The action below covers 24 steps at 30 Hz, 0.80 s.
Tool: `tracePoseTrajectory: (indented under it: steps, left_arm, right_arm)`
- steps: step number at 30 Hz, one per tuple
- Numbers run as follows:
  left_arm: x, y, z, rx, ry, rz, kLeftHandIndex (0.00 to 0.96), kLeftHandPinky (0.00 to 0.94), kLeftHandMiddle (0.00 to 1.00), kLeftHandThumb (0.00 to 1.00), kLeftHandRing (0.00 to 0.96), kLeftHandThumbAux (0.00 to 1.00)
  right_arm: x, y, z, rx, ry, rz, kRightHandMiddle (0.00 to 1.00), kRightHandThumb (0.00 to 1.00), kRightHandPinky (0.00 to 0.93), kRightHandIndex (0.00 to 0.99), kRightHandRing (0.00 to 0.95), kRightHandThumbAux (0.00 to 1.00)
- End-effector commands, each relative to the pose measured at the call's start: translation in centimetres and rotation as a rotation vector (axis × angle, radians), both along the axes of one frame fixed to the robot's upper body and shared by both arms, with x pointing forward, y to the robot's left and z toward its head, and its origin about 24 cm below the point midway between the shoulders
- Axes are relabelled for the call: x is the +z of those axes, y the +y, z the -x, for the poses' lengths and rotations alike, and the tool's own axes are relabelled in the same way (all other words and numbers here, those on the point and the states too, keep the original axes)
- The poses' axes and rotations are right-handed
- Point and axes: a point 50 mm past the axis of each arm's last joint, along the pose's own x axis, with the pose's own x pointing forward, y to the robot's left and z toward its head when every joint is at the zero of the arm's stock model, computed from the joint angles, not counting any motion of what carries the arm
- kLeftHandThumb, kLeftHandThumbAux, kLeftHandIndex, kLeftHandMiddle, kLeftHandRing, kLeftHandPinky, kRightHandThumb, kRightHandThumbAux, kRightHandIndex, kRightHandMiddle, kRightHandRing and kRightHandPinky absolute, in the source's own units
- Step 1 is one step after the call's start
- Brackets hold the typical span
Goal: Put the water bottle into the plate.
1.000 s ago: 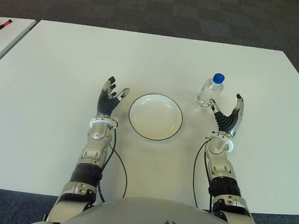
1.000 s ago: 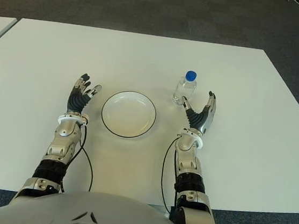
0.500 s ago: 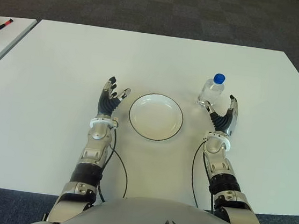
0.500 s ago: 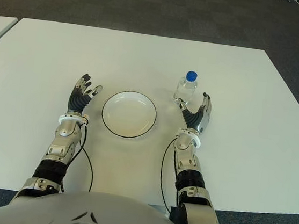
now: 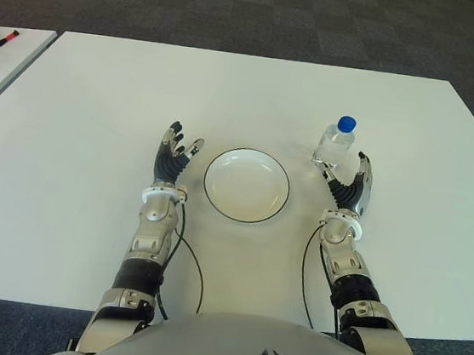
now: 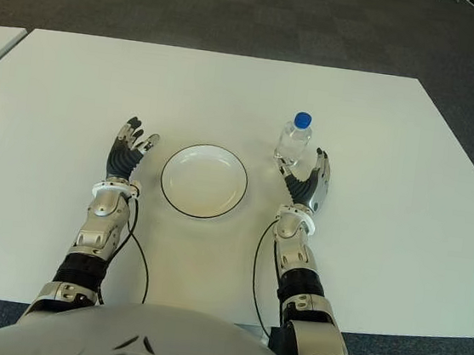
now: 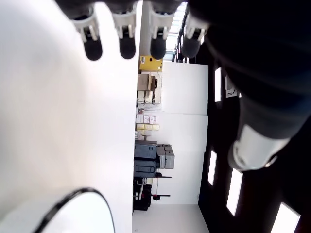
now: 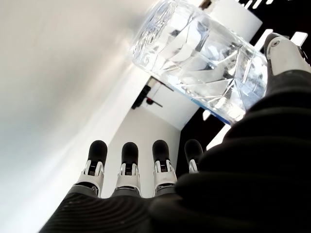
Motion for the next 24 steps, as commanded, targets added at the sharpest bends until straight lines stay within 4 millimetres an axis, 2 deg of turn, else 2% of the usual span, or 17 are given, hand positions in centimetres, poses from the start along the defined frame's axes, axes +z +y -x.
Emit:
tracePoseTrajectory:
  steps: [1,24]
  left_arm:
    - [-0.45,0.03,0.21,-0.002,0.014,0.019,0.069,0.08,0.058,0.203,0.037,0.677]
    - [-0.47,0.0,0.12,-0.028,0.025,-0.025,0.063,0.039,0.04,0.182,0.021,0.663]
  right_arm:
    - [-0.05,0.08,-0.11,0.015,0.001,0.008,0.034,0.35,0.081,0.019,0.04,0.543]
    - [-0.18,0.95,-0.29,0.125,0.05,-0.022,0.037,0.362,0.073,0.023,0.039,0.555]
